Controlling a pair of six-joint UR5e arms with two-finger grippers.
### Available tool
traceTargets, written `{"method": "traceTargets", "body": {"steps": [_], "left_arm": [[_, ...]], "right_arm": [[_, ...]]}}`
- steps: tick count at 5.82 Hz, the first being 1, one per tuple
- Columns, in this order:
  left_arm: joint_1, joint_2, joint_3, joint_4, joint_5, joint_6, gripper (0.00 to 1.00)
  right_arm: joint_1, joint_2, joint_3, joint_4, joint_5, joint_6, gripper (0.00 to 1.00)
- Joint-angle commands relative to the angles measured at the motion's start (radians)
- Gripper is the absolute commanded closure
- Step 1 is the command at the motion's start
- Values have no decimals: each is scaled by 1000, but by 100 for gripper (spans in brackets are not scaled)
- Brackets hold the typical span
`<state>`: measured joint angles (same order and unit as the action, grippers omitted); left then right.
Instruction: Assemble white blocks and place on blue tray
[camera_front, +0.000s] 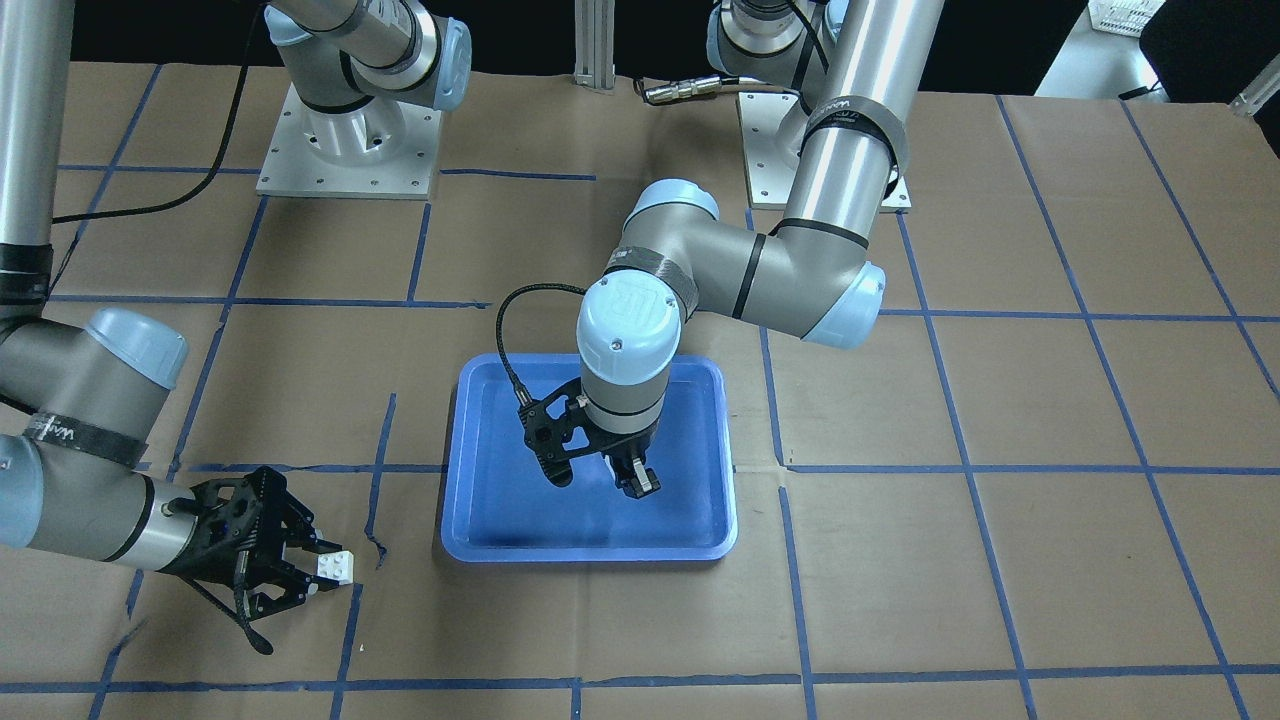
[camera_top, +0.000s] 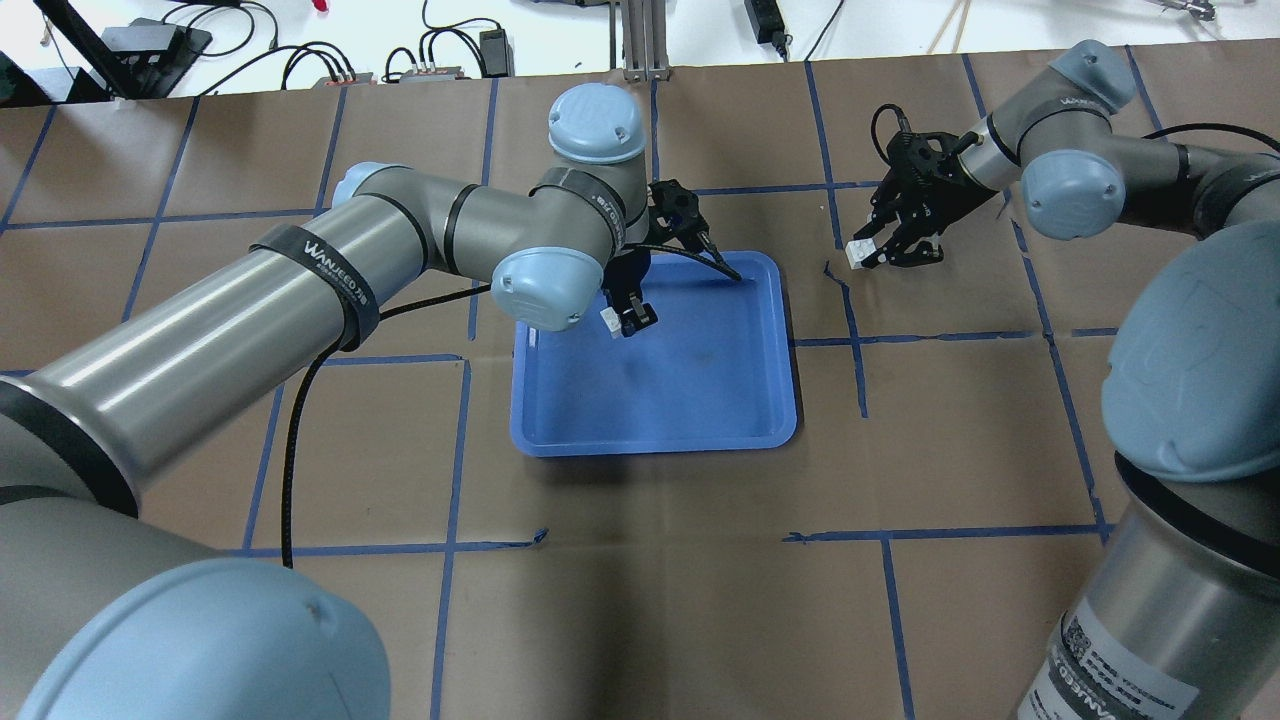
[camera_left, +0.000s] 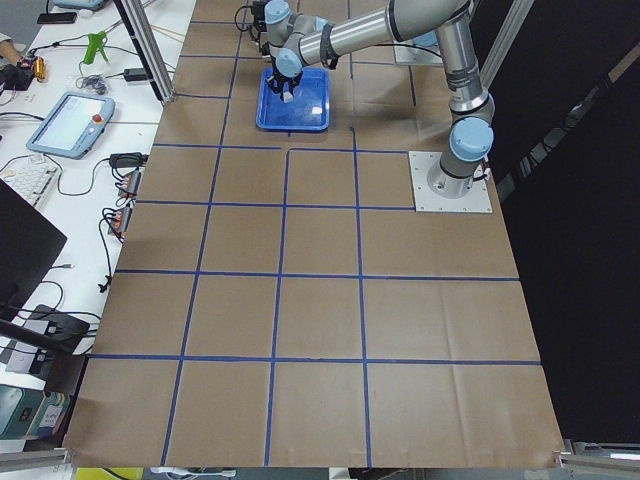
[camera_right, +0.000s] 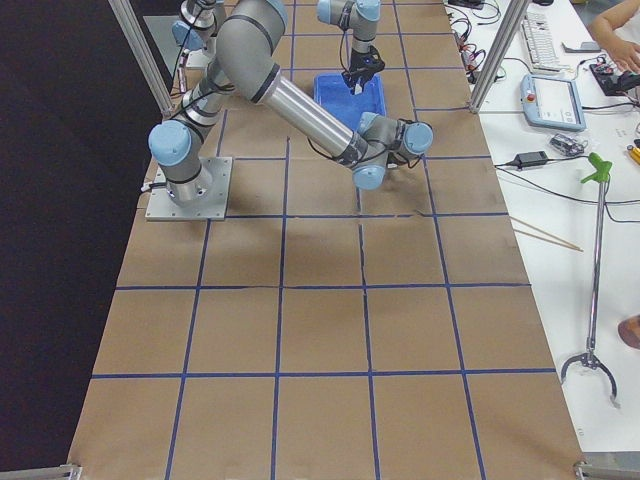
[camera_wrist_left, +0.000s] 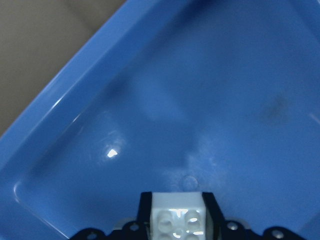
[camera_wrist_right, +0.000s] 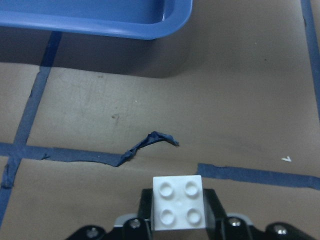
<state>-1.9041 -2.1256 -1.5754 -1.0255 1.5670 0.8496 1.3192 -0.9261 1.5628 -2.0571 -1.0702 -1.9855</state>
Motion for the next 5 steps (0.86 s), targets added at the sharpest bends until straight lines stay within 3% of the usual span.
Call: {"method": "traceTargets", "body": {"steps": [1, 4, 5], "left_arm": [[-1, -29, -3, 40, -7, 200, 86], [-50, -33, -60, 54, -19, 206, 83], [-50, -40, -60, 67, -18, 207, 53]], "right_arm": [[0, 0, -7, 0, 0, -1, 70], [0, -72, -43, 49, -17, 64, 71], [2, -106, -37, 64, -20, 117, 71]]}}
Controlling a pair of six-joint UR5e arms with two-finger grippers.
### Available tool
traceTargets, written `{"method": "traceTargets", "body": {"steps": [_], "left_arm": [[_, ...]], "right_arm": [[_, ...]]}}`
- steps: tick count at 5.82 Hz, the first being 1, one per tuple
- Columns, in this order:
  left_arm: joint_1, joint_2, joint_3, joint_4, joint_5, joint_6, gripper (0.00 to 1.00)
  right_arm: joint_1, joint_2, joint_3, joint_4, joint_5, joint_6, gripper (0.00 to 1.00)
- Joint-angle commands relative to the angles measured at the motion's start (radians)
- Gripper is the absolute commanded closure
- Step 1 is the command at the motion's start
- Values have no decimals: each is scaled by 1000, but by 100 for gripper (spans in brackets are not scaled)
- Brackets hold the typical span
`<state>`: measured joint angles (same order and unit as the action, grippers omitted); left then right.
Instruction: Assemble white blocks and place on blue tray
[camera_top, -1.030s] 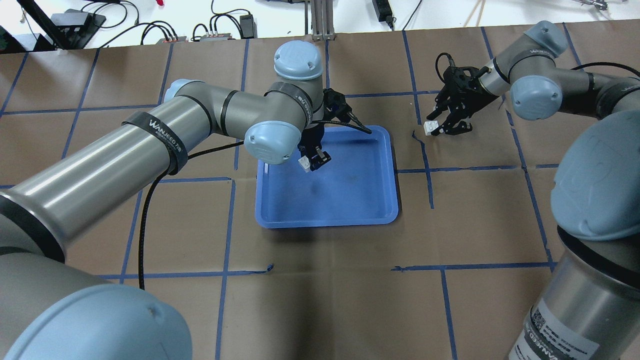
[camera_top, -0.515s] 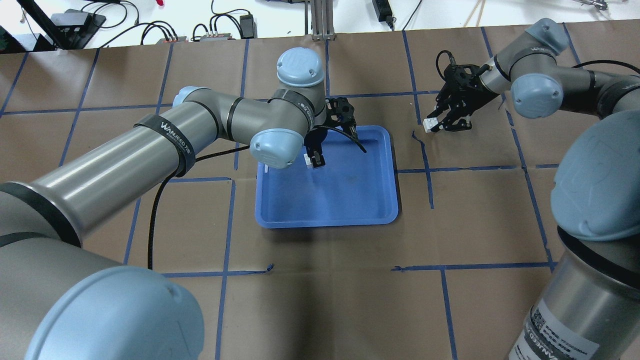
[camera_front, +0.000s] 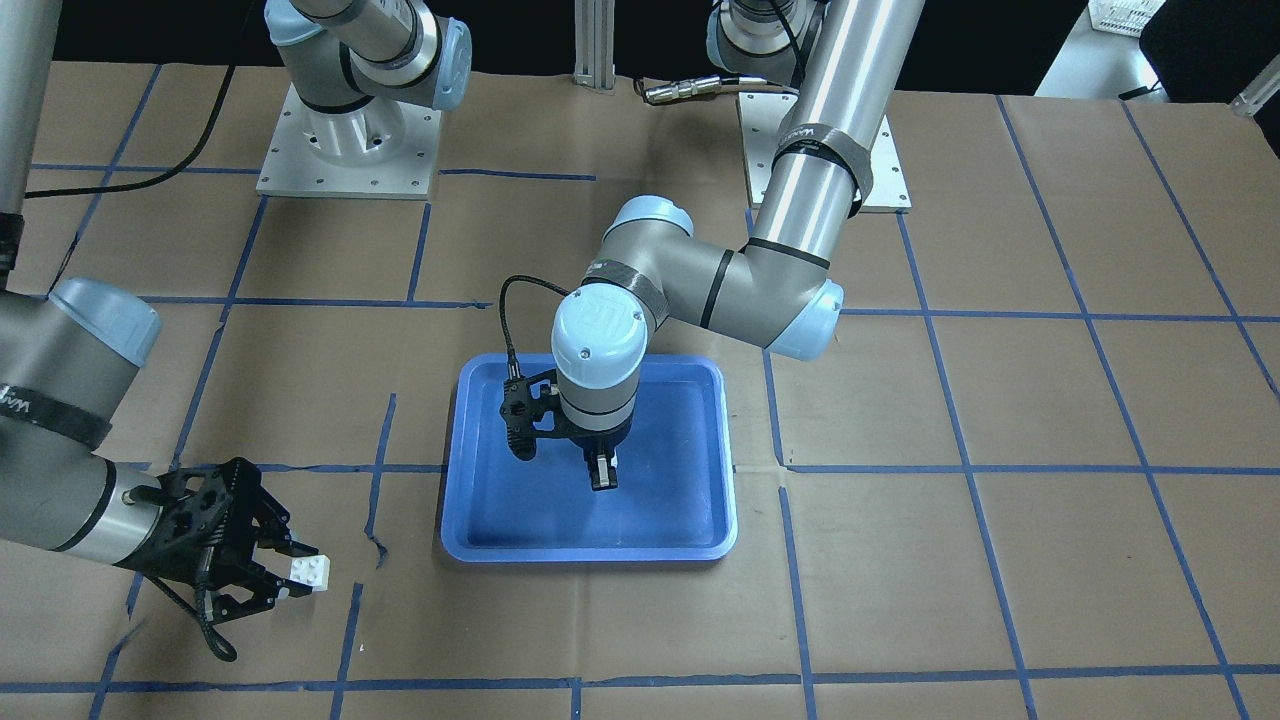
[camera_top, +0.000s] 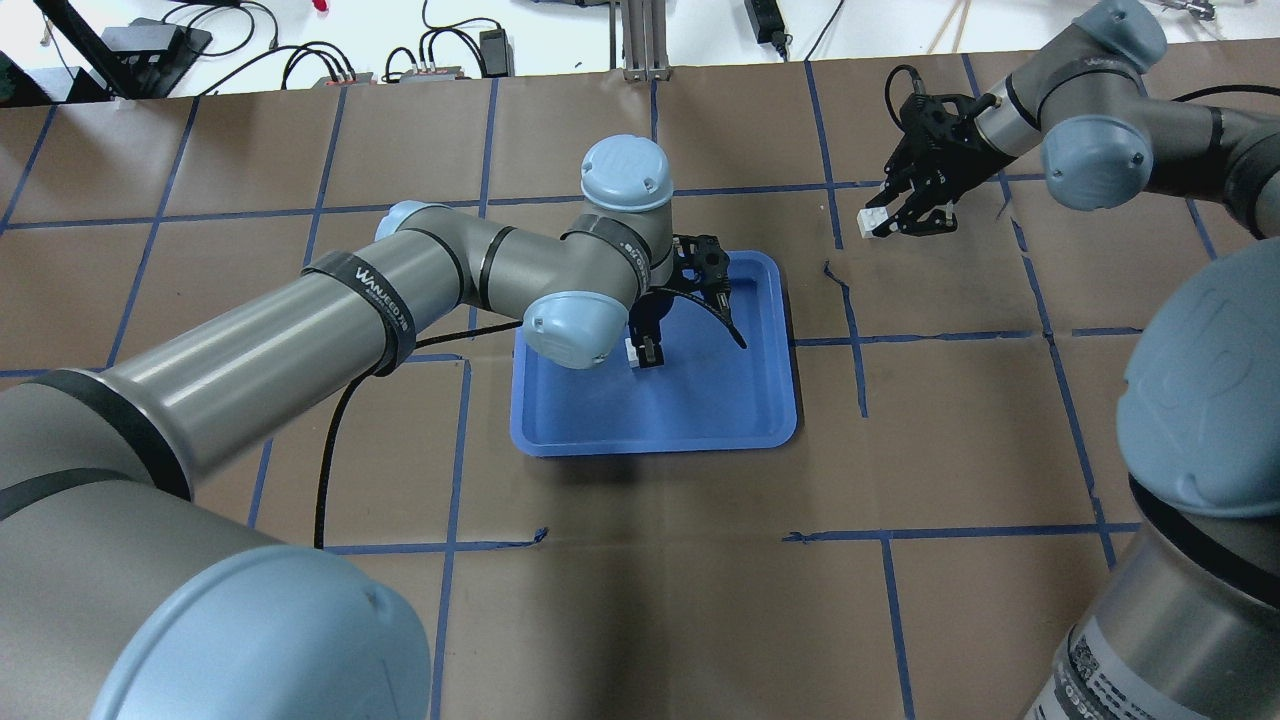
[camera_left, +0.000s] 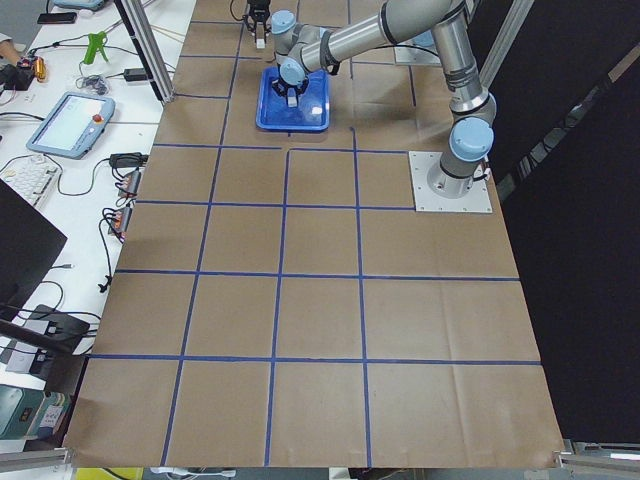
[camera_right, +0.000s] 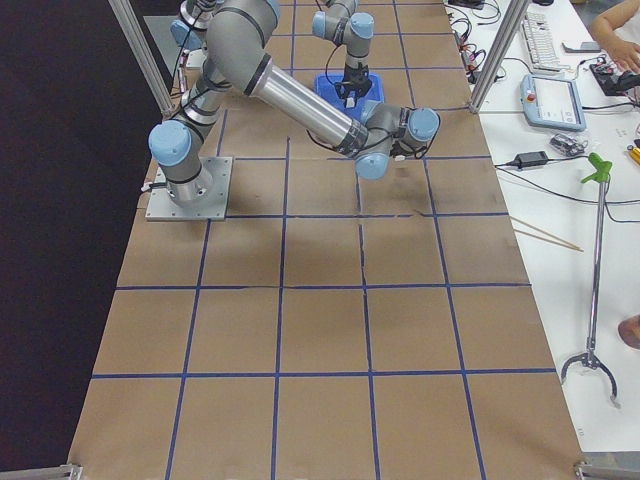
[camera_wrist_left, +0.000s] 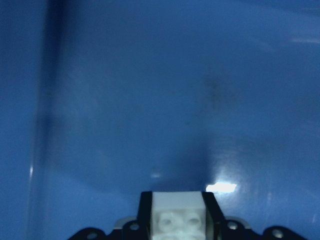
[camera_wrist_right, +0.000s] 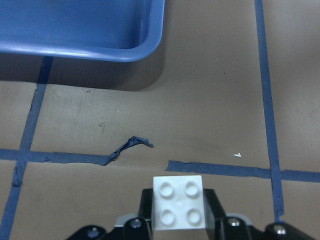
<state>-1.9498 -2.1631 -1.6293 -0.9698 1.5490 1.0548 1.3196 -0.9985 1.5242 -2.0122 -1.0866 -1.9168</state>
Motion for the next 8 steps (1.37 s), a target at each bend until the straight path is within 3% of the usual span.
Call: {"method": "traceTargets", "body": {"steps": [1, 2, 4, 7, 8], "left_arm": [[-6, -3, -7, 17, -1, 1, 15], [-5, 5, -6, 17, -3, -2, 4], [0, 81, 6, 5, 6, -21, 4], [80, 360, 14, -339, 11, -58, 4], [104, 393, 16, -351, 0, -182, 4]], "right_arm": [[3, -87, 31, 30, -4, 120, 71], [3, -147, 100, 21, -1, 134, 71], [4, -262, 227, -6, 5, 203, 71], [58, -288, 277, -23, 11, 246, 71], [126, -282, 292, -119, 10, 357, 71]]}}
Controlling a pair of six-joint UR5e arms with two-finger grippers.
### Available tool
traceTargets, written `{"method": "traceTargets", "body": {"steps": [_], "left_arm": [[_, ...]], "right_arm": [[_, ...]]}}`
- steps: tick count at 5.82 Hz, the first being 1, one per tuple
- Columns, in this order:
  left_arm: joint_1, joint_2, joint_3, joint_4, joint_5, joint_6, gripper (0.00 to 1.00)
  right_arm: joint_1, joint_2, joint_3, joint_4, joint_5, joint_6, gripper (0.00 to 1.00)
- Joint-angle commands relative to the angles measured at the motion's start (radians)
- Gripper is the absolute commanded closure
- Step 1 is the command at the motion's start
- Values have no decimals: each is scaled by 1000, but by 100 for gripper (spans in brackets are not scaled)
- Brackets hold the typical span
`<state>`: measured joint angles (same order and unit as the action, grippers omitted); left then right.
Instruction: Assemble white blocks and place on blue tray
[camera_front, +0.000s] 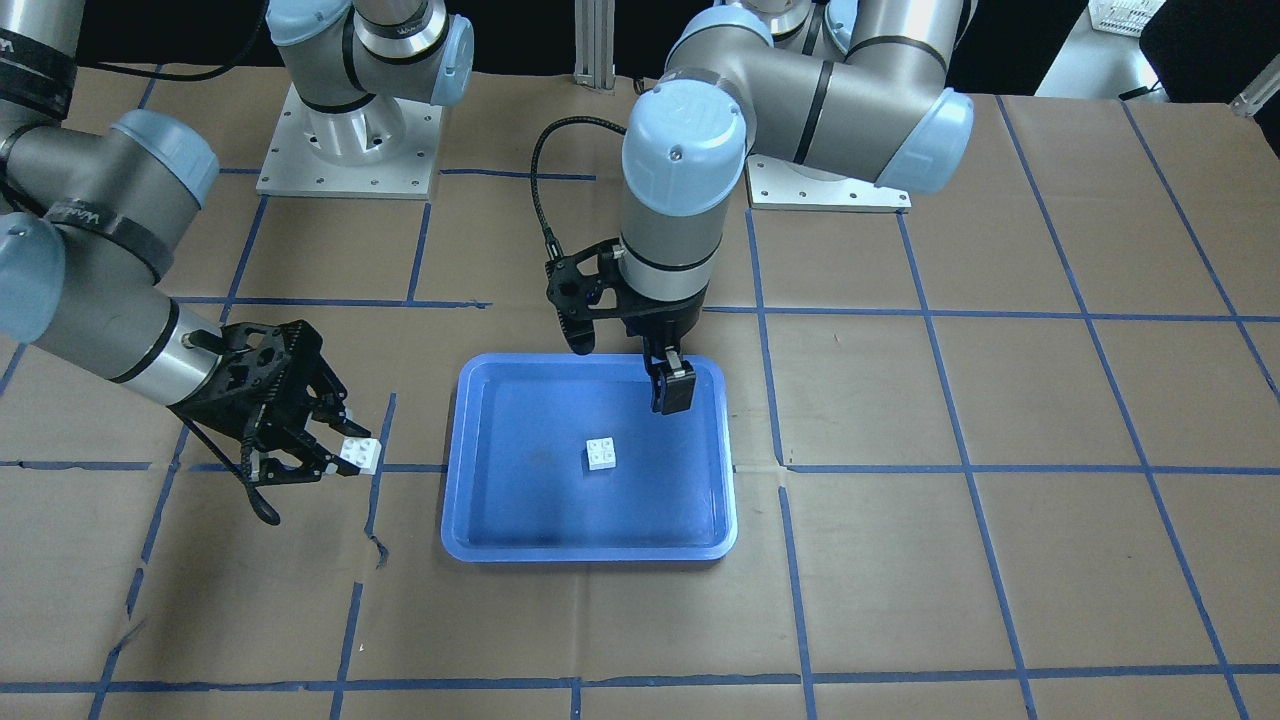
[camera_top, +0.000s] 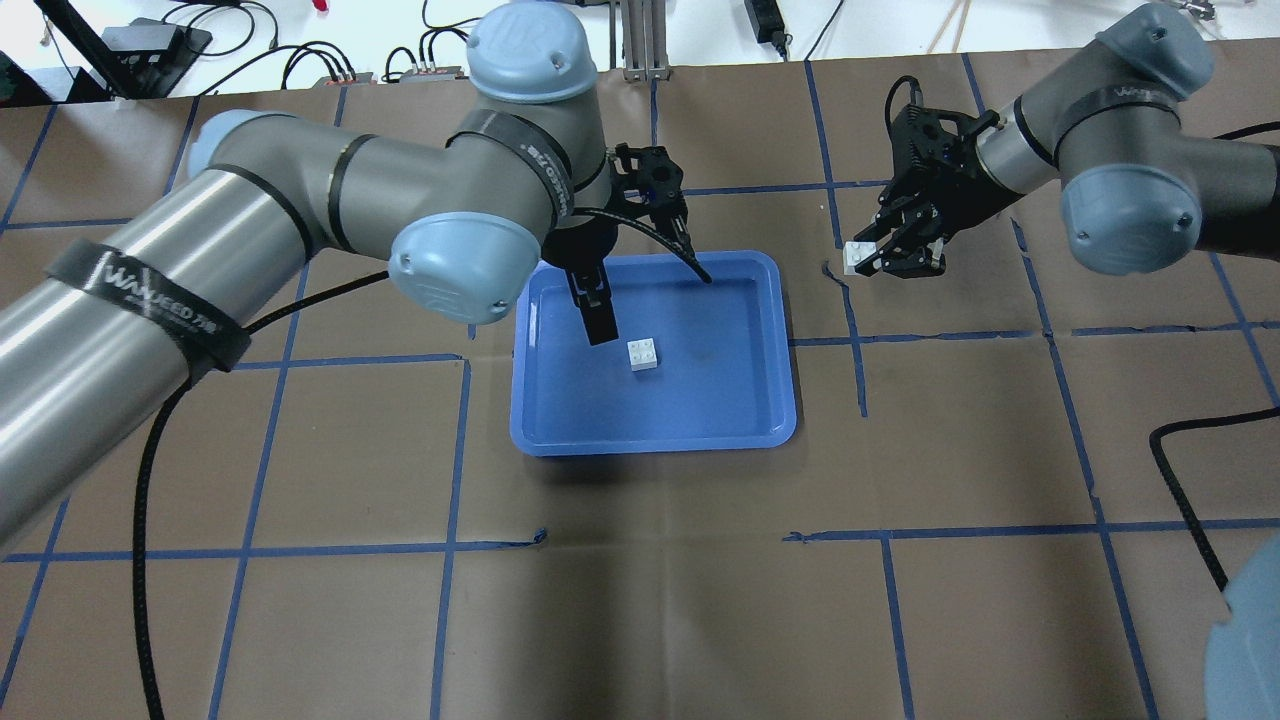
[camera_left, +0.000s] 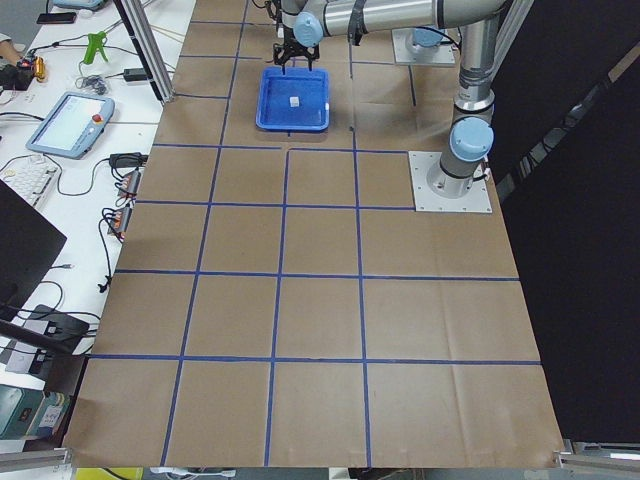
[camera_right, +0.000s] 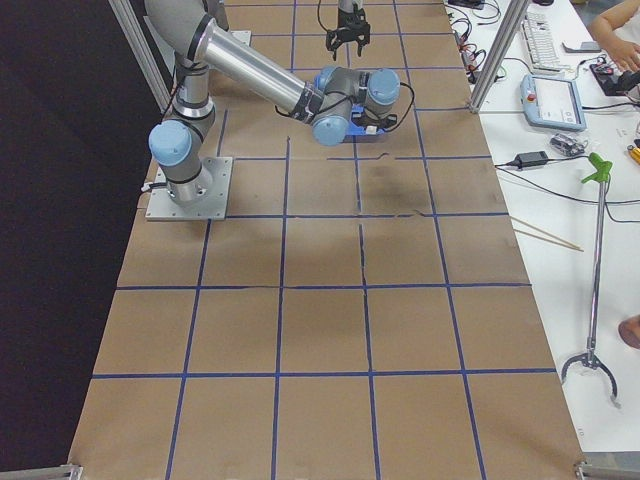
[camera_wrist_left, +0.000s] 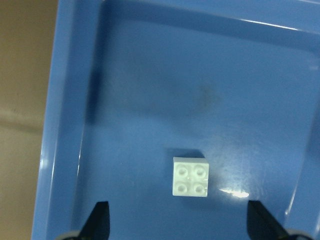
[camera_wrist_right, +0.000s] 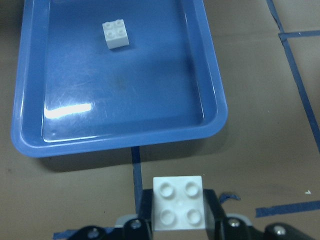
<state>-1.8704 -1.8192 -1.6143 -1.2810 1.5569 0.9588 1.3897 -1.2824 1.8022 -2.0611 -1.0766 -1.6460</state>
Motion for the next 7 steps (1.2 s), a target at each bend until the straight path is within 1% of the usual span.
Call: {"method": "traceTargets", "body": {"steps": [1, 2, 3, 4, 5, 6, 7], "left_arm": [[26, 88, -7, -87, -5, -221, 4], [48, 116, -24, -92, 9, -455, 2], [94, 157, -9, -87, 17, -642, 1], [141, 184, 5, -92, 20, -764, 1], [184, 227, 13, -153, 22, -817, 1], [229, 259, 14, -190, 14, -903, 1], [268, 265, 37, -201, 6, -945, 1]], "right_arm": [[125, 14, 43, -200, -2, 179, 71], [179, 27, 67, -303, -2, 254, 71], [231, 52, 86, -377, 0, 261, 71], [274, 89, 115, -487, 0, 262, 71], [293, 109, 149, -557, 1, 284, 71], [299, 124, 160, -582, 1, 316, 71], [307, 153, 160, -593, 0, 316, 71]]}}
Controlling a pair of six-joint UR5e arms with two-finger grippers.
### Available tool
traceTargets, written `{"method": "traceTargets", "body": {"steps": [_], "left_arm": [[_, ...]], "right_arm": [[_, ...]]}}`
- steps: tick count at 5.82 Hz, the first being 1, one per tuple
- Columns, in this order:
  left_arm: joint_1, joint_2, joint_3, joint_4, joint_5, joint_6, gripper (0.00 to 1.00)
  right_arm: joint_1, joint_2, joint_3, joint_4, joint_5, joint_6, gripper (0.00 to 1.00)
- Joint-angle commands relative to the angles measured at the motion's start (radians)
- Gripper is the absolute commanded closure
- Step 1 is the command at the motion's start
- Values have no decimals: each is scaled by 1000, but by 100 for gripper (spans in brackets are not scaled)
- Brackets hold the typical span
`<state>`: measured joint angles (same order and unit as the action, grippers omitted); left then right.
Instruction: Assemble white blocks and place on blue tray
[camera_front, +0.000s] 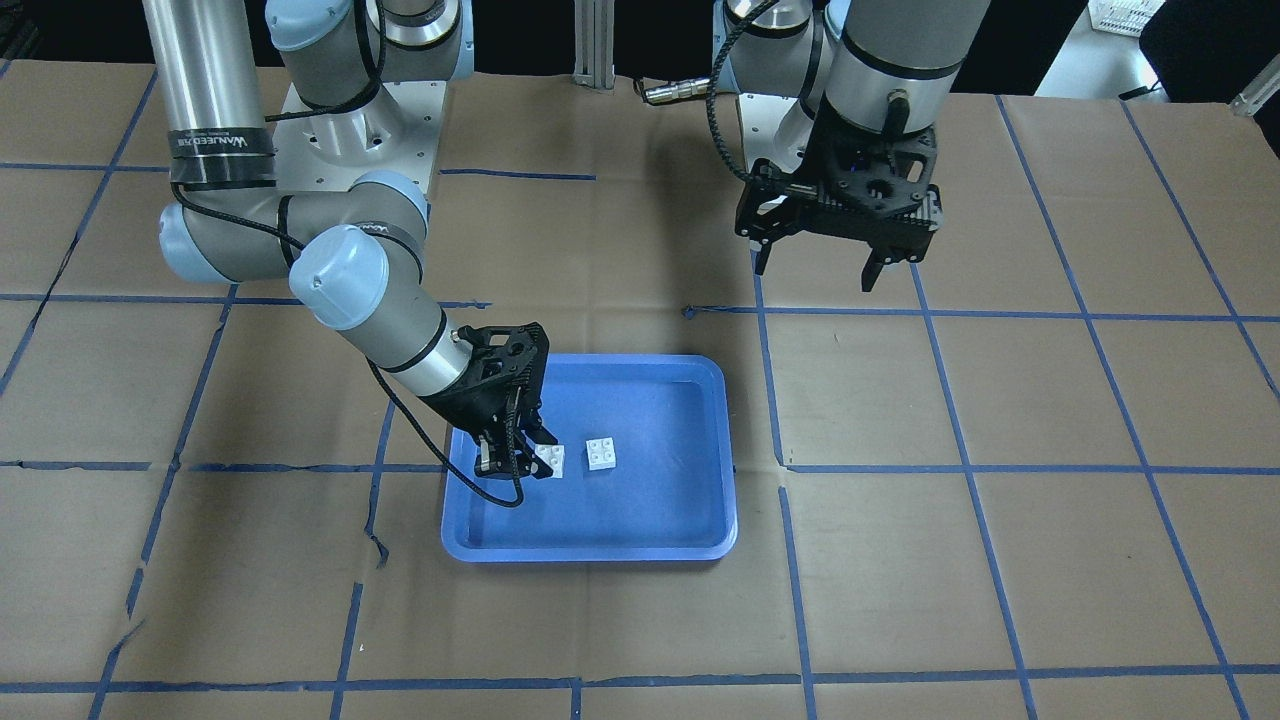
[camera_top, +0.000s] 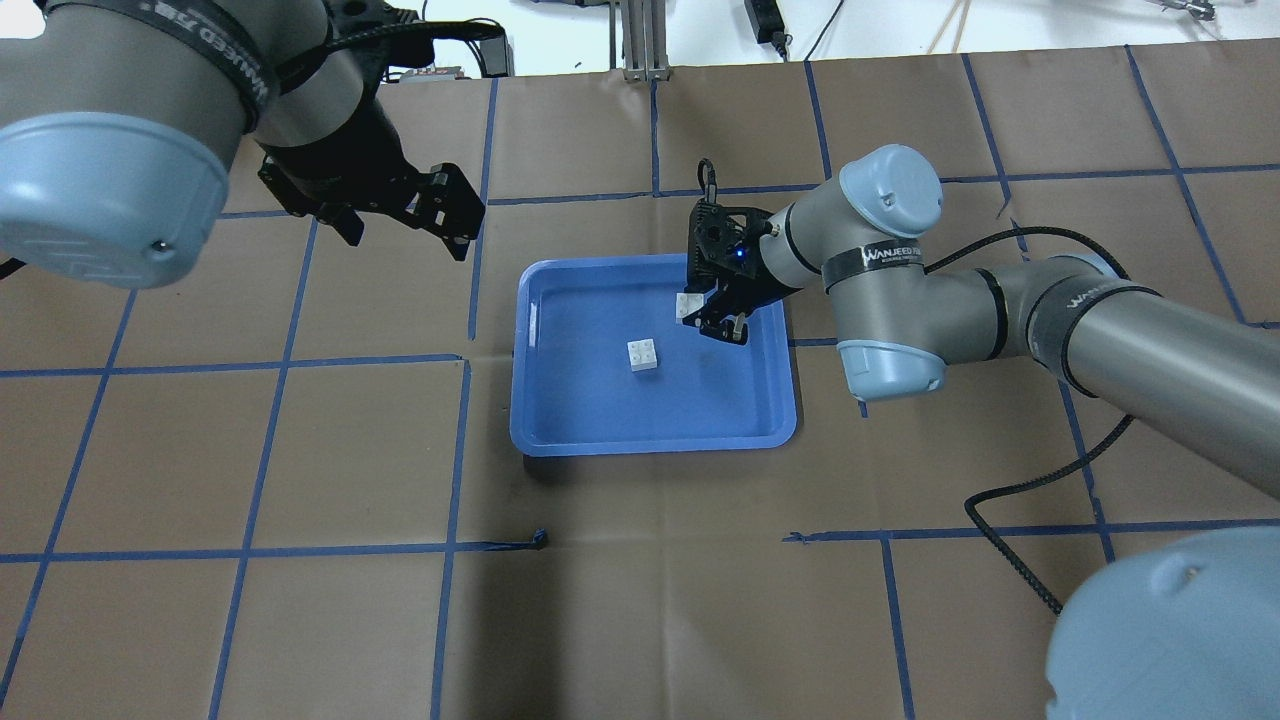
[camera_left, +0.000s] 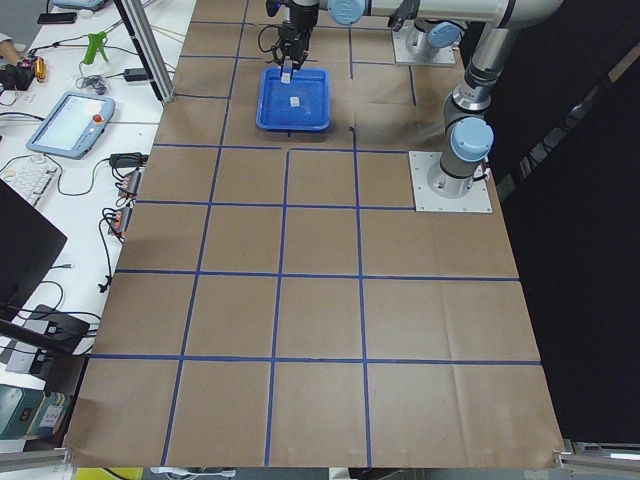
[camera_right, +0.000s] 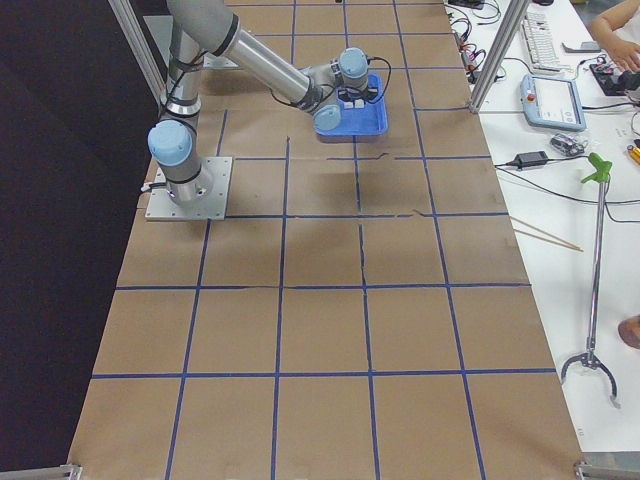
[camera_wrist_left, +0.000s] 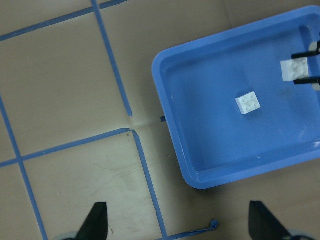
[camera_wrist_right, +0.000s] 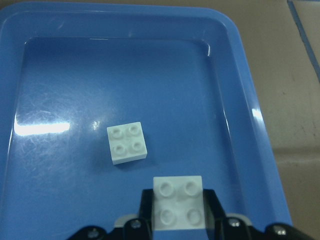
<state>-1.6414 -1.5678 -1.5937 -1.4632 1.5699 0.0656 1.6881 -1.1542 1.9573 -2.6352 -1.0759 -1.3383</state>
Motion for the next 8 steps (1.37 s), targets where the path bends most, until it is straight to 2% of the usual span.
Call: {"method": "traceTargets", "body": {"steps": [1, 4, 5, 8], "left_arm": [[57, 14, 52, -85, -8, -55, 1], [58, 23, 73, -105, -8, -58, 1], [60, 22, 70, -48, -8, -59, 1], [58, 23, 46, -19, -5, -60, 1]], "right_arm": [[8, 69, 5, -76, -1, 13, 71], [41, 77, 6, -83, -6, 40, 71], [41, 77, 12, -83, -7, 41, 71], [41, 74, 28, -83, -7, 42, 71]]}}
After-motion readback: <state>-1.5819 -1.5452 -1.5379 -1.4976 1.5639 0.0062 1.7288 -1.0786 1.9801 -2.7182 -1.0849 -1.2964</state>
